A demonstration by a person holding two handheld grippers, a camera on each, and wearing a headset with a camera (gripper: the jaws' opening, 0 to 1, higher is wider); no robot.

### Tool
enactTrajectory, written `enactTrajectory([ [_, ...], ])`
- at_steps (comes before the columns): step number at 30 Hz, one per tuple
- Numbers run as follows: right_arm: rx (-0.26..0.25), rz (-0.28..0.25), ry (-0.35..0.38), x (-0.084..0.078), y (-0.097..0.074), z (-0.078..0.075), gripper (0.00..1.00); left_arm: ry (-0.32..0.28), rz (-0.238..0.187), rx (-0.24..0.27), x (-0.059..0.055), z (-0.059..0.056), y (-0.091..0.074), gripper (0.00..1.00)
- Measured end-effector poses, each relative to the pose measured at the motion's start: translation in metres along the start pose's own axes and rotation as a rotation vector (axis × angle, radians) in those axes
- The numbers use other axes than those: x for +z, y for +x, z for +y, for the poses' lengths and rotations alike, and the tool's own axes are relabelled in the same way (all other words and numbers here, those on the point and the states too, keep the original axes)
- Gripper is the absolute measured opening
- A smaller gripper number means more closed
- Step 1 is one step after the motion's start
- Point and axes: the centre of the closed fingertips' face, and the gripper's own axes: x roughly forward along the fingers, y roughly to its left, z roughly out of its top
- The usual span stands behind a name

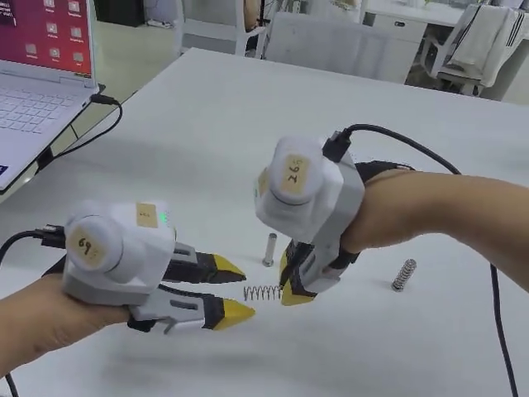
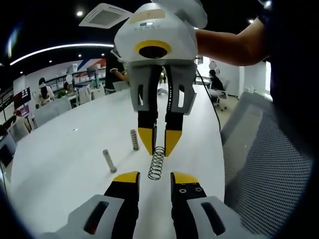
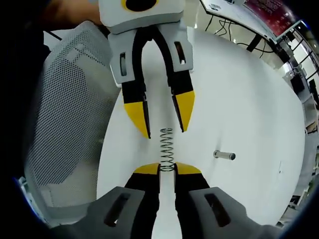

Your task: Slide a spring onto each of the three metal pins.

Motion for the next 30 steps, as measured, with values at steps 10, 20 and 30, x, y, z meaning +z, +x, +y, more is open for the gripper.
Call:
enactTrajectory([
  [10,0.000,0.010,-0.014,0.000,-0.003,0.005,0.08,0.026,0.000,-0.010,0.002,0.000,0.002,0.07],
  [20,-0.003,0.011,-0.023,0.002,-0.003,0.006,0.08,0.048,0.010,-0.022,0.000,-0.004,0.002,0.03],
  [30,-0.012,-0.028,-0.015,0.008,-0.012,0.003,0.08,0.052,0.020,-0.018,-0.003,-0.002,0.001,0.03],
])
